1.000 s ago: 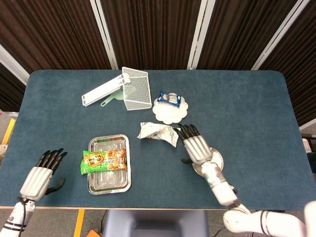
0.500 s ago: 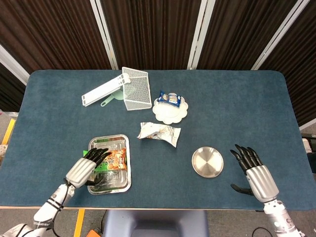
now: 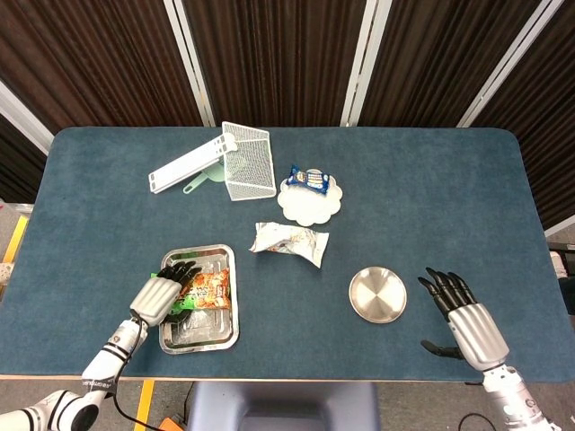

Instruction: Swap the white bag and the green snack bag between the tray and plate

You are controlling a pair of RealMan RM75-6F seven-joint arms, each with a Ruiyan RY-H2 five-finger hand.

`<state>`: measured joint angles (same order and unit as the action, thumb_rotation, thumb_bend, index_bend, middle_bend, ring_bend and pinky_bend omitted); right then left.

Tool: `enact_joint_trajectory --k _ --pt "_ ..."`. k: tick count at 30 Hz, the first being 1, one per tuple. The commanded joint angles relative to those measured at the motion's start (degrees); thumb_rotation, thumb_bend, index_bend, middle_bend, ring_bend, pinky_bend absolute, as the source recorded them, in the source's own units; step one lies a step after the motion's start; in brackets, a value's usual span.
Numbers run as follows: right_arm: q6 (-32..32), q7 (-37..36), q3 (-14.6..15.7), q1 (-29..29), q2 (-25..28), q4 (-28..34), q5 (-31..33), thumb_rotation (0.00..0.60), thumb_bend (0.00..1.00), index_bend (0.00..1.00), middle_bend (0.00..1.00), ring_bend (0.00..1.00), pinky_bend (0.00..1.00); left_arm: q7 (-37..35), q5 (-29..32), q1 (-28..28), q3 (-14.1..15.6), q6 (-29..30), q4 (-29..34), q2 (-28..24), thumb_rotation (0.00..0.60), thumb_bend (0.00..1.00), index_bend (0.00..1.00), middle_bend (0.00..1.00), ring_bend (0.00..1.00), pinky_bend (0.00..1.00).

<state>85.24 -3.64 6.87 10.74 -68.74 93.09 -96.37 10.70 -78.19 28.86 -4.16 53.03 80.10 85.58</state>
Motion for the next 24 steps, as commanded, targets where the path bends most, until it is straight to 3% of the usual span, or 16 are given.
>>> enact_joint_trajectory --k 1,4,7,13,19,24 --pt "-0.87 0.07 -0.14 0.04 0.09 0.34 0.12 0.6 0.16 0.0 0.0 0.0 0.0 0.64 2.09 0.77 -0.66 -1.24 -0.26 -0.34 0.6 0.35 0.14 0.27 0.3 0.52" --pt "-1.67 0.19 -0.44 0.05 0.16 0.47 0.51 0.6 0.16 0.0 0.0 0.0 0.0 -0.54 1.37 1.12 -0.6 -0.72 -0.88 -0.35 0.6 0.36 0.28 0.47 0.45 0.65" --pt "-2.12 0.26 -0.65 -0.01 0.2 0.62 0.56 0.6 0.16 0.0 0.0 0.0 0.0 -2.7 0.91 1.83 -0.65 -1.35 -1.1 -0.95 0.6 0.38 0.38 0.61 0.56 0.69" --pt "-3.13 0.24 -0.9 -0.07 0.32 0.9 0.6 0.6 0.16 0.0 0.0 0.0 0.0 -4.78 -2.27 2.69 -1.9 2.69 0.44 -1.69 0.6 0.39 0.4 0.63 0.59 0.71" --pt "-4.29 -0.56 -1.17 0.1 0.68 1.13 0.81 0.6 0.16 0.0 0.0 0.0 0.0 -5.36 -6.14 4.21 -1.58 4.51 7.27 -2.09 0.6 0.39 0.4 0.63 0.59 0.71" --pt "-5.69 -2.32 -1.16 0.58 1.51 1.53 0.84 0.6 0.16 0.0 0.0 0.0 0.0 -3.1 -7.18 6.7 -1.62 3.43 10.48 2.92 0.6 0.39 0.39 0.62 0.58 0.7"
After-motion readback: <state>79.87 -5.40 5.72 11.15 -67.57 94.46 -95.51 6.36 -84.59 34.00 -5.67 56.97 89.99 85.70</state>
